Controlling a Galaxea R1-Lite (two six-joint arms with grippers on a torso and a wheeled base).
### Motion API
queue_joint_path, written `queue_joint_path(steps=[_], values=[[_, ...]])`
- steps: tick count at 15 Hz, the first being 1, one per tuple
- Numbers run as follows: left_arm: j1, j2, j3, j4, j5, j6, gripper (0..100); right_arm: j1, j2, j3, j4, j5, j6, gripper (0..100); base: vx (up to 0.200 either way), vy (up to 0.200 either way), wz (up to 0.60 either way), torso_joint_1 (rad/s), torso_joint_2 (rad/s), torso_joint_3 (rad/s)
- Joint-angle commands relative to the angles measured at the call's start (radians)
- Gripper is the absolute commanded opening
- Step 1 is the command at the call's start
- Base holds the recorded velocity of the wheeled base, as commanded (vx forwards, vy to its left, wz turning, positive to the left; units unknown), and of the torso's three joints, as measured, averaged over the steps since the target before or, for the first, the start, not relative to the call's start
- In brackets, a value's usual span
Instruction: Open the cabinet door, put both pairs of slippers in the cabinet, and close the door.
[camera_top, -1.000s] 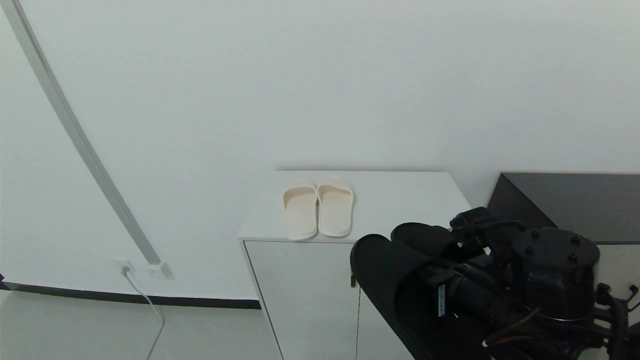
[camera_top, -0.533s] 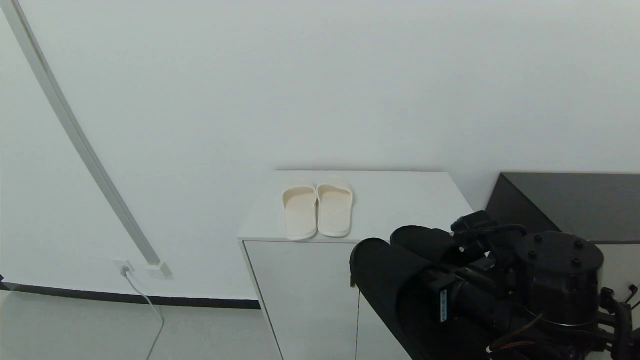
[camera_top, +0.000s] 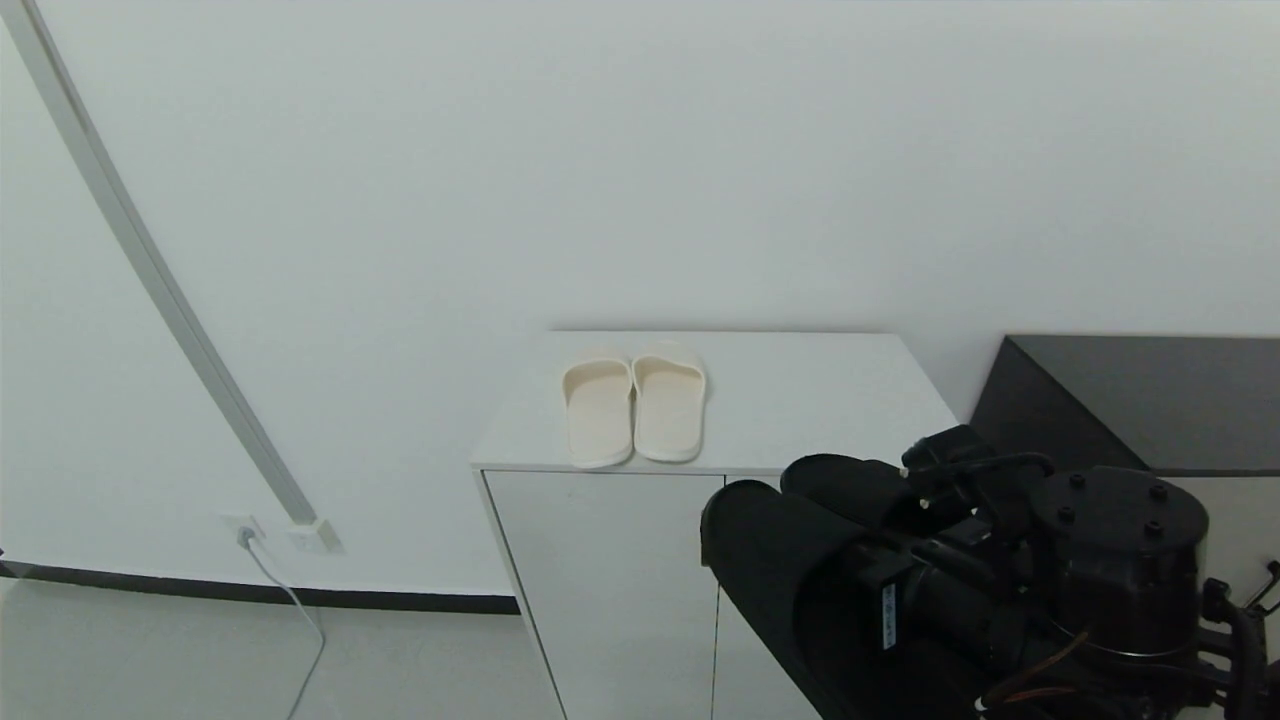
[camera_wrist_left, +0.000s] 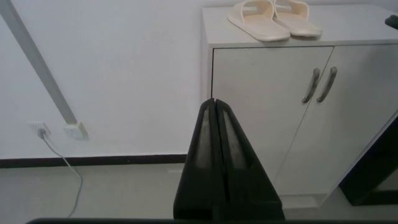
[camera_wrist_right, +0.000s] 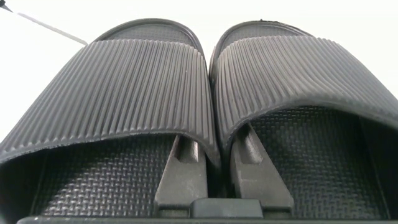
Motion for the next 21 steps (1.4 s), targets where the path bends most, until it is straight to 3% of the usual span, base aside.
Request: queue_joint_path(steps=[1, 21], values=[[0.0, 0.0, 0.0, 0.0, -0.001, 0.004, 100, 0.002, 0.0, 0.001, 0.0, 0.0, 0.0, 0, 0.0, 0.0, 0.0, -0.159, 0.37, 0.203], [0.0, 0.0, 0.0, 0.0, -0.001, 0.001, 100, 0.059, -0.044, 0.115, -0.001, 0.007, -0.012, 0, 0.0, 0.0, 0.0, -0.2, 0.49, 0.289]])
